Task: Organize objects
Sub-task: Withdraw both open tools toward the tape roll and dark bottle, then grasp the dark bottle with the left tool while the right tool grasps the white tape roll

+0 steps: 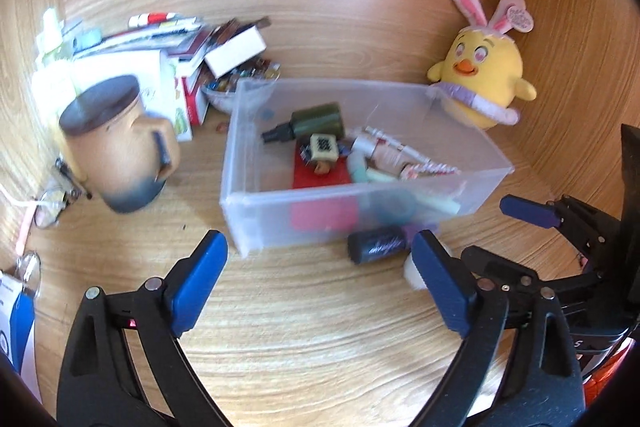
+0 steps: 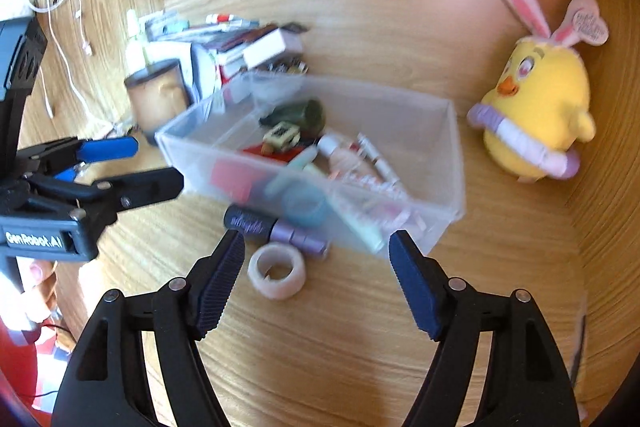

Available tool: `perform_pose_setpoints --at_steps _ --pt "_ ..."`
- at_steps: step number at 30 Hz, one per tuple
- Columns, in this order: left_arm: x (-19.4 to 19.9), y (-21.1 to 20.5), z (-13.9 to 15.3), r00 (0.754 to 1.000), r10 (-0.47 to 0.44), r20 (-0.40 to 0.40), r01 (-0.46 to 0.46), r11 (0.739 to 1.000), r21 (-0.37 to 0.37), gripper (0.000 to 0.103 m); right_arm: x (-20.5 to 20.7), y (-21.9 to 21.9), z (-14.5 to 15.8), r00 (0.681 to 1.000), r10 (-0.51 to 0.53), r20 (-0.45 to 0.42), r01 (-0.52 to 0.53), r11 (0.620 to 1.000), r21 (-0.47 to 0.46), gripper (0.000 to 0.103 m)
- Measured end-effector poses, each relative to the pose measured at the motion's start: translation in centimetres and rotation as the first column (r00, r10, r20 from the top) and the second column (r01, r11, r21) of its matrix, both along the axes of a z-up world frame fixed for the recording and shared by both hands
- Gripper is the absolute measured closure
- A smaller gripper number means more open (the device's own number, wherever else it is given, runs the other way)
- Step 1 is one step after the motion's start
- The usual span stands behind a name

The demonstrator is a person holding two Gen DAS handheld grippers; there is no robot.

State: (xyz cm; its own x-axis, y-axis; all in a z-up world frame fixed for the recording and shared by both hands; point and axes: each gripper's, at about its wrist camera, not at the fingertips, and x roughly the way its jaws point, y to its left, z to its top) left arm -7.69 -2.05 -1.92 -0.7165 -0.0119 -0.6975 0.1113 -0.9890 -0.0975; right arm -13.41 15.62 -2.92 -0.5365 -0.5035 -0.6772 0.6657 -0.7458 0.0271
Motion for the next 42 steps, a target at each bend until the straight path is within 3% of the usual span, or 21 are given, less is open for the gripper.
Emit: perform_pose_setpoints --at_steps 11,16,24,35,36,40,42 --pt "0.0 -1.2 -2.9 0.996 0.024 0.081 -0.025 1.000 0.007 0.009 -0.8 -3.1 -4.2 0.990 0.057 0.128 -0.066 0.996 0.066 0.033" --pt "-1.4 -0.3 -3.6 0.994 -0.008 0.106 0.008 1.000 -0.001 0.009 -1.1 -3.1 -4.5 0.986 0.075 0.151 -0.084 0.995 0.057 0.067" --pt "-3.7 2.1 -4.4 0.986 -0.089 0.139 0.087 0.996 0.014 0.009 -1.3 -0.3 -3.7 0.992 0.033 0.124 -0.038 0.999 0.036 0.067" --pt "-5.9 5.4 -4.8 0.979 -0.126 0.158 0.130 0.991 -0.014 0.010 -2.9 5.3 -2.8 0.989 -0.066 0.131 0.067 0.998 -0.002 0.067" --pt "-5.9 5.6 -4.8 0.980 -0.126 0.153 0.130 0.991 -0.020 0.015 -2.9 5.5 -2.8 0.989 -0.069 0.133 0.071 0.997 -0.005 0.067" --pt "-5.8 6.3 -5.2 0.974 -0.145 0.174 0.152 0.988 -0.023 0.053 -3.0 6.2 -2.8 0.988 -0.076 0.136 0.079 0.997 -0.017 0.067" --pt "-5.6 6.4 -5.5 0.969 -0.156 0.190 0.161 0.987 -0.008 0.062 -3.0 6.3 -2.8 0.988 -0.080 0.135 0.084 0.996 -0.022 0.067"
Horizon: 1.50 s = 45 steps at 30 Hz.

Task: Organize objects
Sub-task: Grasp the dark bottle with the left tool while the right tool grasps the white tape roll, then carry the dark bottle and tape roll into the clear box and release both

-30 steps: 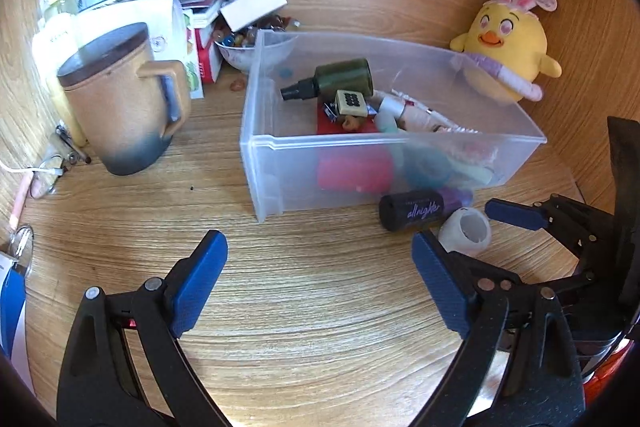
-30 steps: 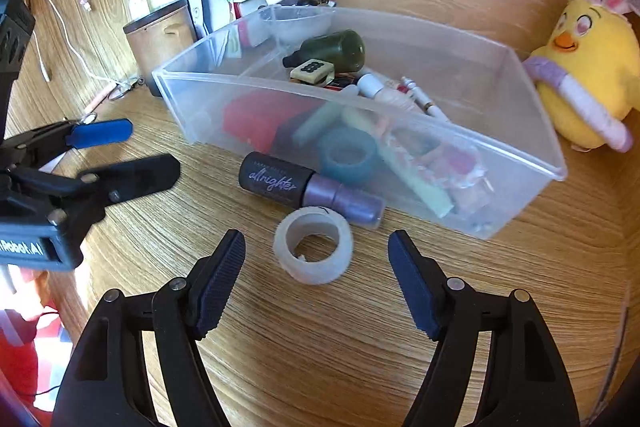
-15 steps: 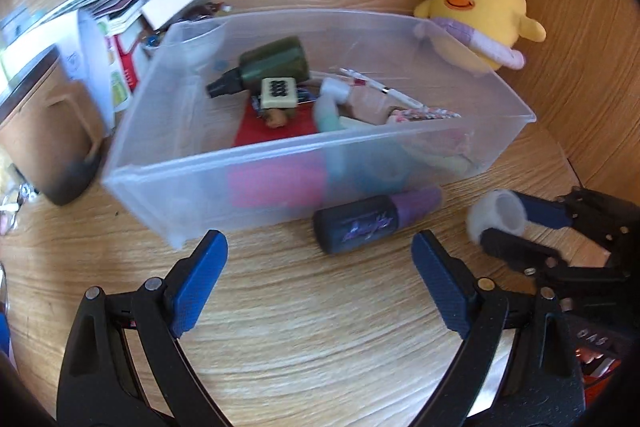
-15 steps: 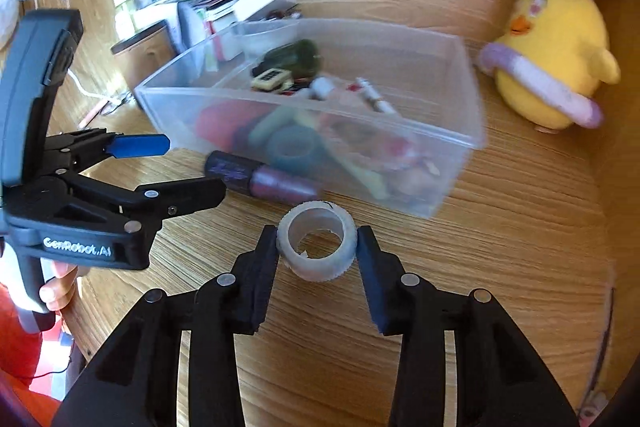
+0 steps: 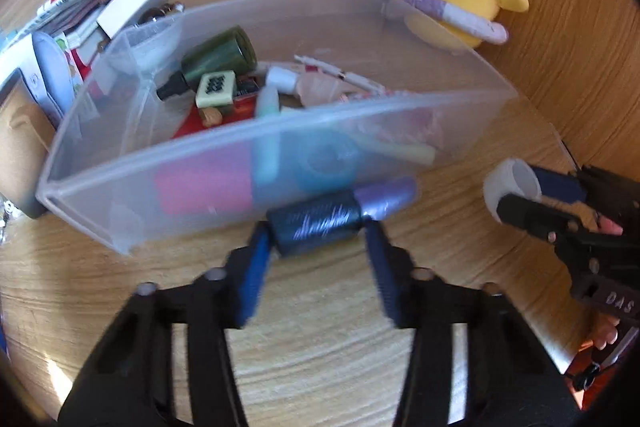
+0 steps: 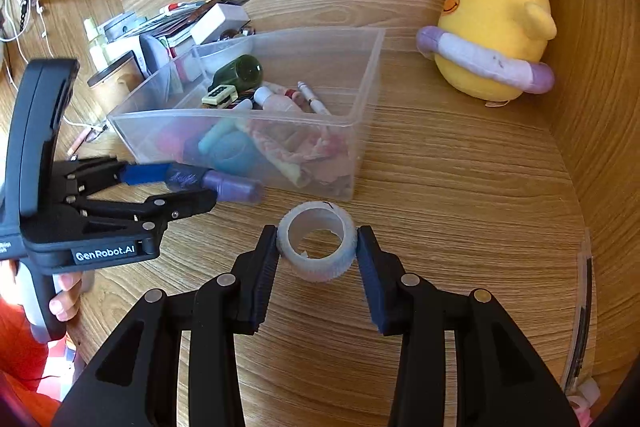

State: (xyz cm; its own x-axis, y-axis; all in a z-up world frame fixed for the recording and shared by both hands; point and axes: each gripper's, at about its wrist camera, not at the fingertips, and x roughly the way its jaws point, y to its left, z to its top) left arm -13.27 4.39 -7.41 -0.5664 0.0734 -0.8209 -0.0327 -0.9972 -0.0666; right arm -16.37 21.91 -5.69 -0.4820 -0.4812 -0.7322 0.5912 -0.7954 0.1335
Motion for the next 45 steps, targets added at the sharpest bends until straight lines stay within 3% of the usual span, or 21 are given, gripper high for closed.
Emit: perform_pose_setpoints --at_steps 5,9,11,13,19,20,24,27,34,45 --pt "2.1 0.5 0.0 0.999 -0.050 0.014 0.050 0.998 0.028 0.066 -0.1 0.4 0.0 1.000 -0.008 0.003 0.008 1.000 -0.008 0.067" --pt "3.3 0.7 0.9 0.997 -0.075 -0.003 0.075 0.997 0.006 0.065 -0.2 0.7 -0.1 1.000 -0.012 0.011 0.012 1.000 -0.010 0.066" --pt "3.2 0.8 1.6 0.997 -0.074 -0.023 0.073 0.997 -0.010 0.054 -0.3 0.8 -0.2 1.000 -0.013 0.017 0.014 1.000 -0.016 0.066" --pt "2.8 0.9 2.2 0.996 -0.075 -0.054 0.074 0.997 -0.017 0.037 -0.2 0.8 -0.1 1.000 -0.015 0.017 0.016 1.000 -0.020 0.066" --pt "0.5 3.3 1.9 0.981 -0.182 -0.061 0.180 0.983 -0.043 0.036 0.3 0.7 0.1 1.000 -0.011 0.012 0.011 1.000 -0.023 0.066" --pt "0.1 3.7 1.6 0.981 -0.187 -0.048 0.184 0.982 -0.049 0.037 0.4 0.7 0.1 1.000 -0.010 0.010 0.010 1.000 -0.023 0.066" --pt "-0.5 3.9 0.5 0.980 -0.201 -0.005 0.201 0.979 -0.034 0.065 0.9 0.7 0.5 1.000 -0.008 -0.002 0.008 1.000 -0.019 0.066" --pt "0.2 3.6 0.1 0.982 -0.190 -0.001 0.190 0.982 -0.013 0.076 1.1 0.6 0.7 1.000 -0.003 -0.008 0.003 1.000 -0.017 0.066" --pt "2.7 2.4 0.4 0.991 -0.124 -0.042 0.124 0.992 -0.006 0.078 1.2 0.0 1.3 1.000 0.009 -0.022 -0.010 1.000 -0.027 0.066" --pt "6.4 -0.2 4.6 0.984 -0.017 -0.177 0.025 0.999 0.046 0.078 2.0 -1.8 3.8 0.995 0.038 -0.093 -0.042 0.998 -0.043 0.066"
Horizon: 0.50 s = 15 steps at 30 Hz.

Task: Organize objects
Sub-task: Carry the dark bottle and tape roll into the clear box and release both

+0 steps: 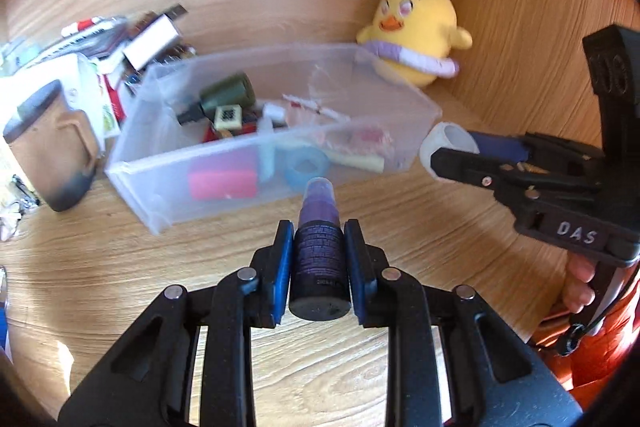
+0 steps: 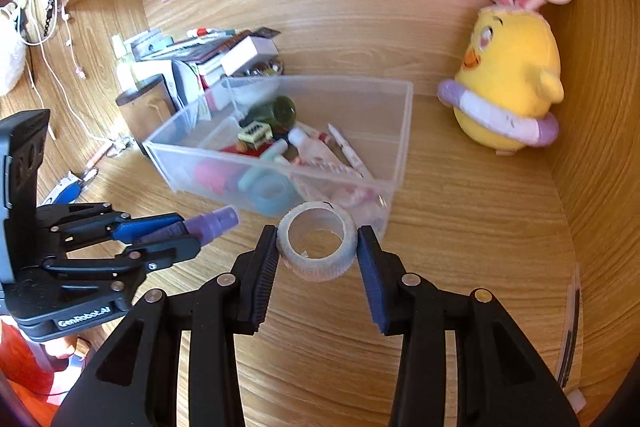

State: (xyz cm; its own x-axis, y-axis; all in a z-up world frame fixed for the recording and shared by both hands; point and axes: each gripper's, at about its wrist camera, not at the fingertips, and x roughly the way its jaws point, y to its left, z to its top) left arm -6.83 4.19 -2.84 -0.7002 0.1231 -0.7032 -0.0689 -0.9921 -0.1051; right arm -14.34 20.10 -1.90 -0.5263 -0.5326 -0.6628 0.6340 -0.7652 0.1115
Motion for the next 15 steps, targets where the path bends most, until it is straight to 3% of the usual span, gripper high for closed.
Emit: perform_pose_setpoints --at_steps 9,15 --pt "0.7 -1.6 4.0 0.992 0.038 -0.122 -0.035 0.999 0.024 0.078 0.0 -1.9 2.4 0.998 0.014 -0.066 -0.016 1.000 -0.023 0.066" --pt "-0.2 -2.7 5.3 0.986 0.067 -0.155 -0.065 0.998 0.019 0.078 -0.5 -2.9 3.3 0.996 0.015 -0.088 -0.017 0.999 -0.030 0.066"
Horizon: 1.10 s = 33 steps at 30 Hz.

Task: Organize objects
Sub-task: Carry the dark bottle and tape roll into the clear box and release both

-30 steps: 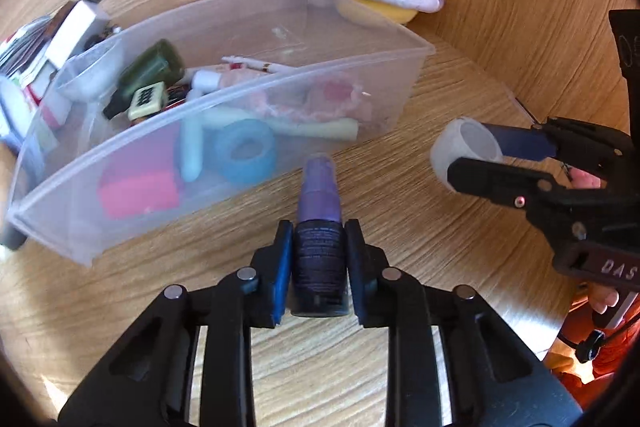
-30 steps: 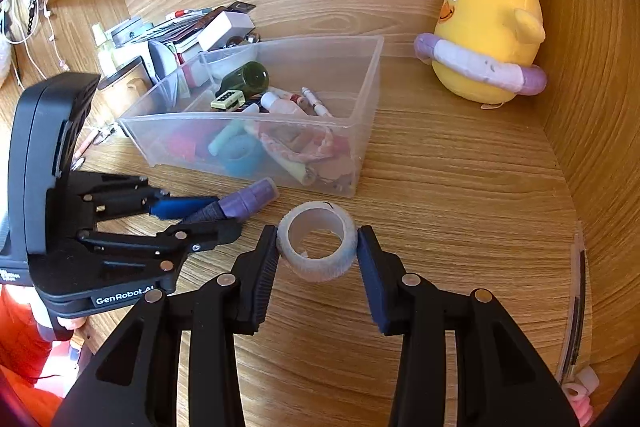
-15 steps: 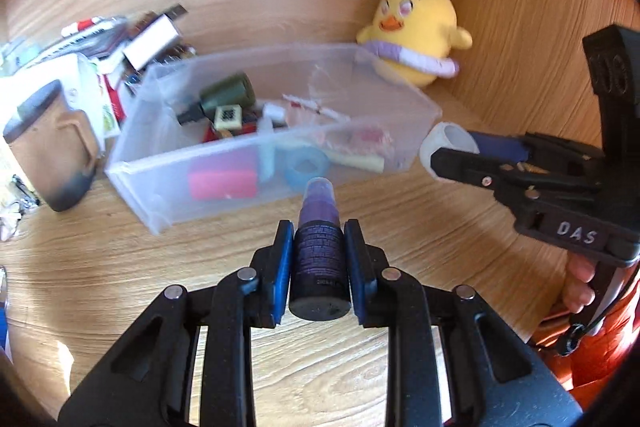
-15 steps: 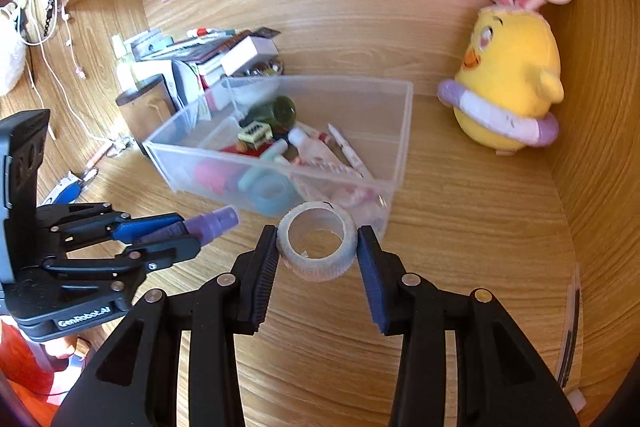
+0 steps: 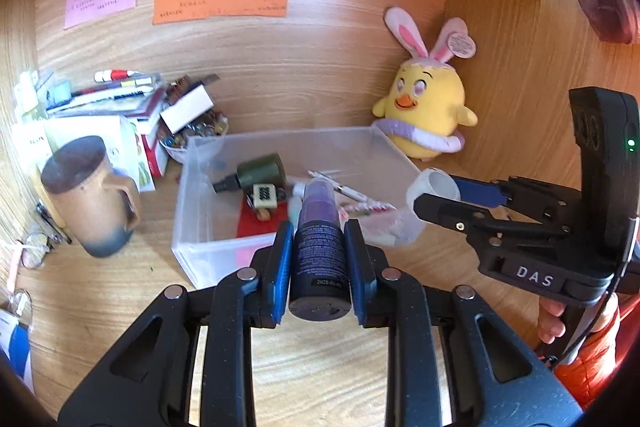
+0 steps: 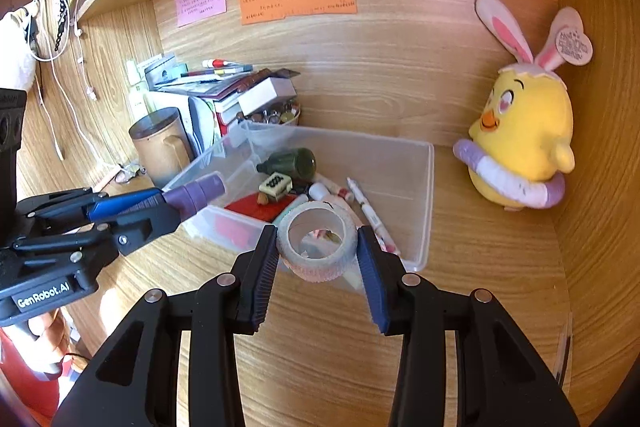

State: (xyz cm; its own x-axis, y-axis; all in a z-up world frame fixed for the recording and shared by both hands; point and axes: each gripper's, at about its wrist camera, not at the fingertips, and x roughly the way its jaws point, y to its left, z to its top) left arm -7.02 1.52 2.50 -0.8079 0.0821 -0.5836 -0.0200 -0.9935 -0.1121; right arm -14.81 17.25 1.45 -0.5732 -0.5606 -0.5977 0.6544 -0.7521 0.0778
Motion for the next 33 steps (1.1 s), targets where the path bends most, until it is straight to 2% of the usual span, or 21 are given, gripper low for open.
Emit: perform_pose_setpoints --at_steps 15,21,26,33 --pt "-5.8 -2.4 -1.0 0.997 0.040 0.060 -0.041 0.999 0.014 0.078 -3.9 -2.5 1.2 0.999 -0.029 -0.034 0.029 1.000 0.000 0.066" --pt "-8.1 -2.4 -2.1 0.995 0.021 0.103 -0.024 0.999 0.023 0.078 -6.1 -3.6 -0.3 0.999 -0.035 0.017 0.035 0.999 0.019 0.066" --pt "-9.4 -1.7 -2.9 0.993 0.011 0.120 -0.011 1.000 0.002 0.078 -7.3 -4.6 -2.3 0.998 -0.037 0.058 0.034 0.998 0.057 0.066" --pt "-10.5 -1.2 -3.8 0.992 0.011 0.128 -0.009 1.000 -0.016 0.078 -8.1 -5.2 -3.7 0.997 -0.035 0.075 0.030 0.997 0.076 0.066"
